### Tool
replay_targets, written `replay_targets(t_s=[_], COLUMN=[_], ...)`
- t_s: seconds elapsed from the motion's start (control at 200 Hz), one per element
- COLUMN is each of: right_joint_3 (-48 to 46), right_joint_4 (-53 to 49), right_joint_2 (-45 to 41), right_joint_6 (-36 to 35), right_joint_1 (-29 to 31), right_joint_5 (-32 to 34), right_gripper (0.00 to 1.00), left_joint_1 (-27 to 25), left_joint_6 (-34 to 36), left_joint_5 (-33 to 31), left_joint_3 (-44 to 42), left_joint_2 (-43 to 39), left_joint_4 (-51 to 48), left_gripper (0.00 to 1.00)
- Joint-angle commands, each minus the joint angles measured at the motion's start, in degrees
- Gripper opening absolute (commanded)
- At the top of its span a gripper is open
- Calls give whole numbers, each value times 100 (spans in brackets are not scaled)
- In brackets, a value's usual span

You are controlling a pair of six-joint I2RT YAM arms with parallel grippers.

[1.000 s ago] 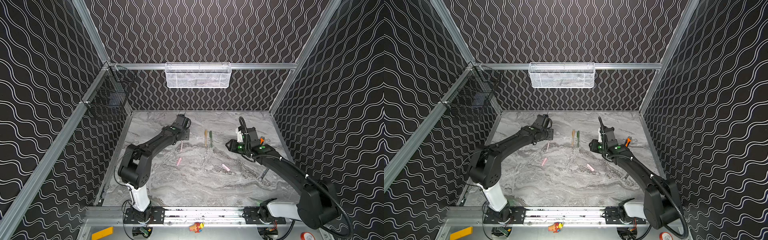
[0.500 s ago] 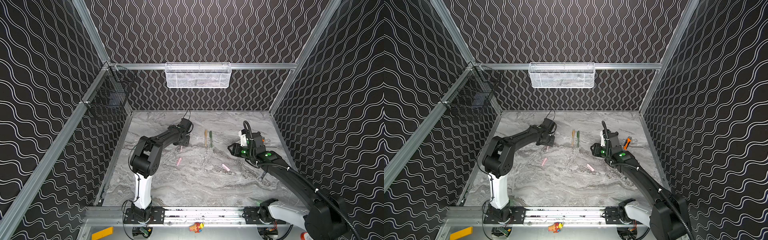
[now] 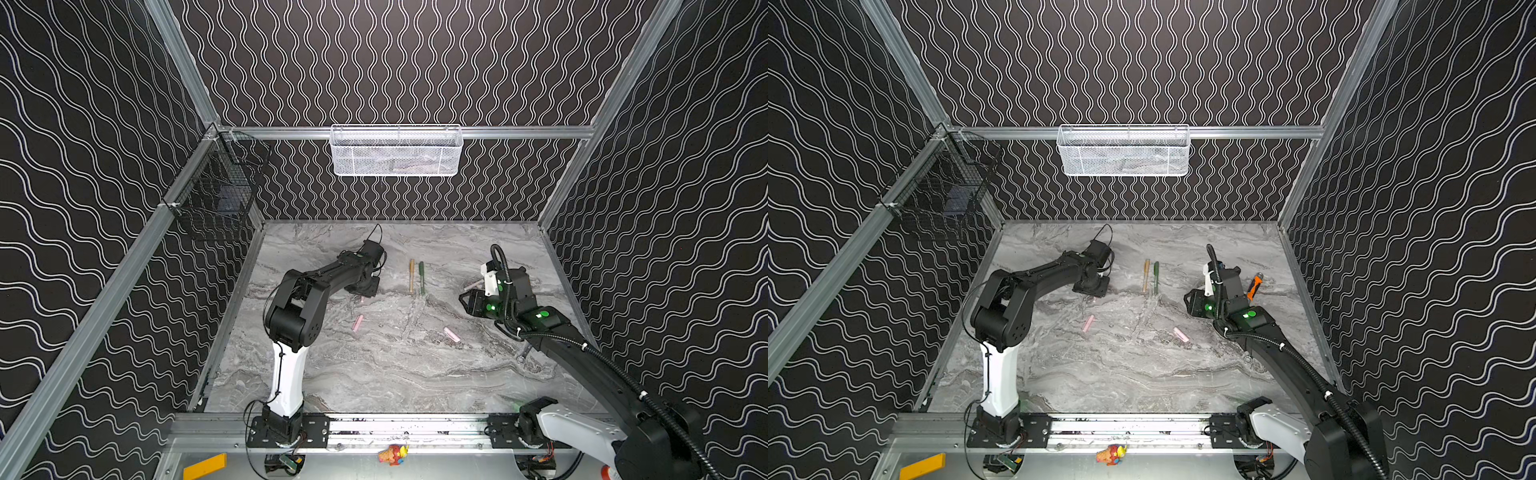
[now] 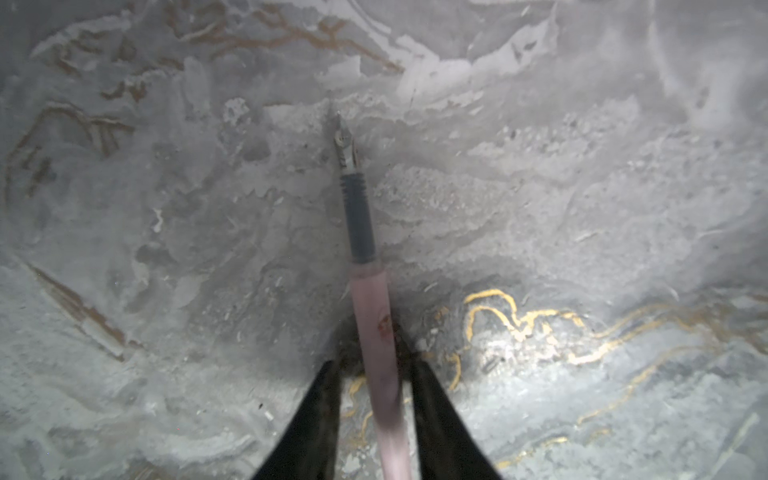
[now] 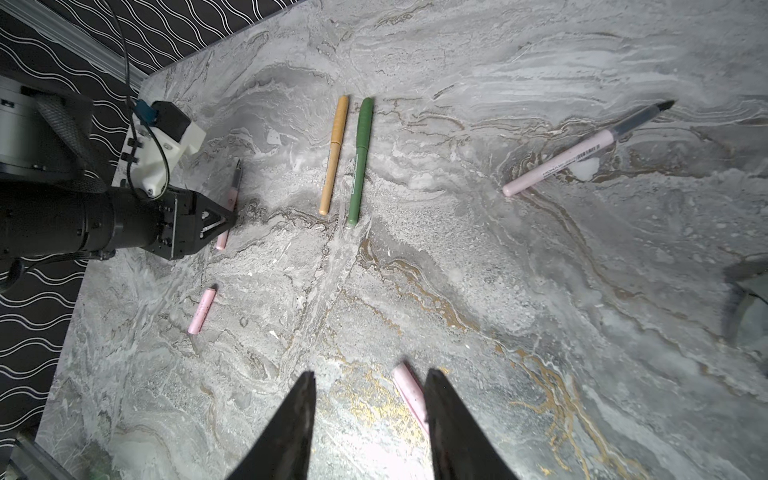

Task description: Insert the pens into the pen caps

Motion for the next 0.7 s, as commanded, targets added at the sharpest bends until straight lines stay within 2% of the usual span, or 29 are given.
replay_targets(t_s=[0.0,0.225,0.501,0.696], right_joint_3=[101,259,434,518], right_joint_4=[-69,-185,-349,-287], right_joint_2=[-33,-116,-47,-128], right_joint_6=[44,93,189,315], right_joint_1=[2,4,1,10], right_joint_5=[-12,78,-39,-207], right_gripper=[46,46,45,44], left_joint_1=[17,9,-95,-421], left_joint_6=[103,142,132,246], left_joint_5=[15,91,319,579], left_joint_3=[54,80,-362,-808], left_joint_2=[73,110,-906,-1764], left_joint_4=[5,60,698,1454], left_gripper=[26,7,4,3])
